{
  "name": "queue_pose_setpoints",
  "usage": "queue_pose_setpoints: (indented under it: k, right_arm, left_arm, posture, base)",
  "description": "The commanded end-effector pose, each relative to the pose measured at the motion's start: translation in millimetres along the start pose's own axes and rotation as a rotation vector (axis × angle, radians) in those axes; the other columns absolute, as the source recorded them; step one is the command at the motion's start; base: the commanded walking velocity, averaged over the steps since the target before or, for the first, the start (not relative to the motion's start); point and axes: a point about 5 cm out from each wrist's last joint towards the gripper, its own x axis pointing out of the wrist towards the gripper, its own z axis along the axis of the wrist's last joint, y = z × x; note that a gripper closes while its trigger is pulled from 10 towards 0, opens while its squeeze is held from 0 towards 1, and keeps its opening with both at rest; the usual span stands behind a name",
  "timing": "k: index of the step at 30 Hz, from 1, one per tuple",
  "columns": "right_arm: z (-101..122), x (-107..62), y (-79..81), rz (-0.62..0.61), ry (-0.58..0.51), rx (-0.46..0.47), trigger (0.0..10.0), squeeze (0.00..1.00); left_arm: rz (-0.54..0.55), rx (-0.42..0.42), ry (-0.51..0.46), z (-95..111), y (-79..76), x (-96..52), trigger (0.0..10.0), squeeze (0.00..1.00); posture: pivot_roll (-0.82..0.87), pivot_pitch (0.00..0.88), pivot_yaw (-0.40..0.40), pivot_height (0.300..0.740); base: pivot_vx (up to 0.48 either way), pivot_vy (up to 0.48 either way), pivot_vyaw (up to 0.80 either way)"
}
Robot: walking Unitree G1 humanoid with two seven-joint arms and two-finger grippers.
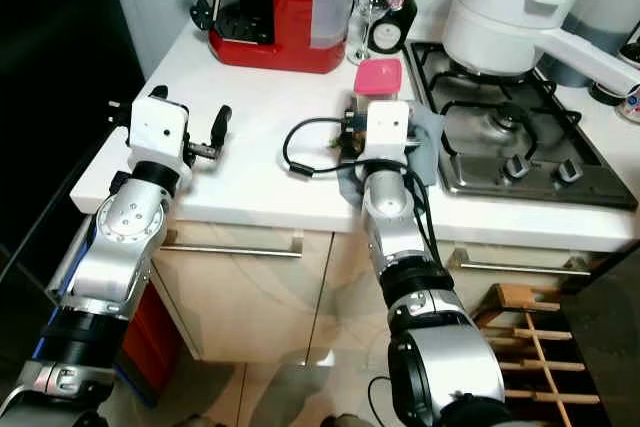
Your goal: Restocking fridge
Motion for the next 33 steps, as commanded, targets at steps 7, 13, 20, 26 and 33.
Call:
queue_pose_setpoints:
  k: [7,13,20,26,33]
  right_arm:
    - [4.7,6.6,3.2,0.006,0.041,0.018,10.0,0.00]
    - [19.6,12.7,5.4,0.015,-0.014,-0.030,10.0,0.00]
    - [32.6,16.2,6.4,0.025,-0.068,-0.054,10.0,0.00]
    - [28.2,15.2,-1.8,-0.005,-0.068,-0.102,10.0,0.00]
    - [13.6,10.9,-16.4,-0.060,-0.014,-0.131,10.0,0.00]
  left_arm:
    - [-0.006,0.002,0.000,1.2,-0.7,2.8,10.0,0.00]
    - [-0.005,0.002,-0.003,2.2,-0.2,3.4,10.0,0.00]
    - [-0.003,0.002,0.000,1.4,0.1,1.8,10.0,0.00]
    - [-0.001,0.002,0.001,1.1,0.3,1.5,10.0,0.00]
    - [-0.005,0.005,0.002,0.9,1.1,1.3,10.0,0.00]
  posture:
    - [0.01,0.000,-0.048,0.740]
    - [0.01,0.000,-0.050,0.740]
    - [0.02,0.000,-0.056,0.740]
    - [0.02,0.000,-0.057,0.740]
    - [0.02,0.000,-0.052,0.740]
  base:
    - [0.000,0.000,0.00]
    - [0.000,0.000,0.00]
    - [0.000,0.000,0.00]
    - [0.000,0.000,0.00]
    - [0.000,0.000,0.00]
